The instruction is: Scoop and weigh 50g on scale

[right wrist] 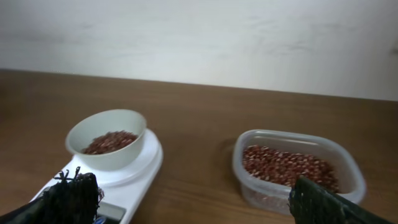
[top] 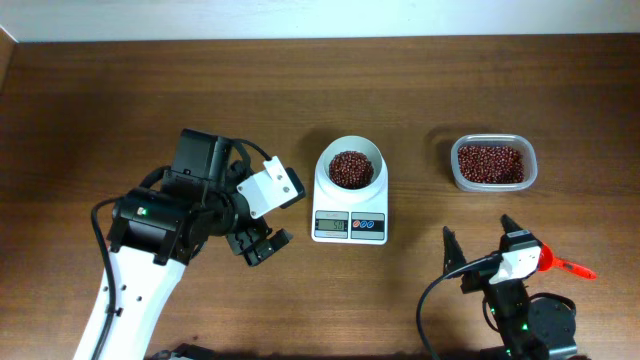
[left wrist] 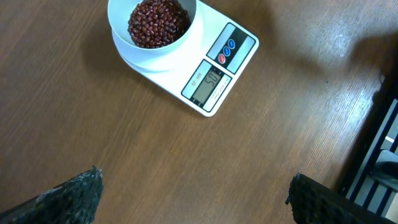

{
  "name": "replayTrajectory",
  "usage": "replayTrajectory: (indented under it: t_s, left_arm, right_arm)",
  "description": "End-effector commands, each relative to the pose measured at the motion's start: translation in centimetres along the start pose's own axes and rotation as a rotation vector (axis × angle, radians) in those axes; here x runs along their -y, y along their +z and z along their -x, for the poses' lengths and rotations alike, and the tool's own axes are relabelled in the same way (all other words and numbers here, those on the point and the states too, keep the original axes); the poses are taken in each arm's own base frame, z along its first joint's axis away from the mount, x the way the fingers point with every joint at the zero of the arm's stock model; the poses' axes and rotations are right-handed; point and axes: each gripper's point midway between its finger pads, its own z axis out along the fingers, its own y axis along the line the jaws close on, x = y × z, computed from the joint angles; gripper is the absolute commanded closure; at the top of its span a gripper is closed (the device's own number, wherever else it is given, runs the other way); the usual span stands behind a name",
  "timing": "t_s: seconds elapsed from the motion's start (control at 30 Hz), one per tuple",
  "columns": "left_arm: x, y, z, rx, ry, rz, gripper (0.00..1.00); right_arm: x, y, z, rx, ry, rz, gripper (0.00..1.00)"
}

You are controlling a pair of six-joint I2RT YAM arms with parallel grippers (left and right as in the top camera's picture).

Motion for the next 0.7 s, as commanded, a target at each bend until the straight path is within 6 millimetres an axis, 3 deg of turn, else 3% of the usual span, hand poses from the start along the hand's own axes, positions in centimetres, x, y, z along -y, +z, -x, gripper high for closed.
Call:
replayTrajectory:
  t_s: [0.0, 0.23, 0.47, 0.67]
  left_arm:
    - [0.0, -0.6, 0.5, 0.026, 0.018, 0.006, 0.01]
    - [0.0, -0.6, 0.5, 0.026, 0.018, 0.006, 0.01]
    - [0.0, -0.6, 0.5, 0.026, 0.018, 0.006, 0.01]
    - [0.0, -0.6, 0.5, 0.026, 0.018, 0.006, 0.01]
  right_arm:
    - [2.1, -0.1, 0.3, 0.022, -0.010, -0.109, 0.01]
    - [3.5, -0.1, 0.0, 0.022, -0.004, -0.171, 0.01]
    - [3.7, 1.5, -1.4, 0.124, -0.011, -0.167, 0.01]
    - [3.7, 1.6, -2.2, 0.085, -0.091, -0.154, 0.01]
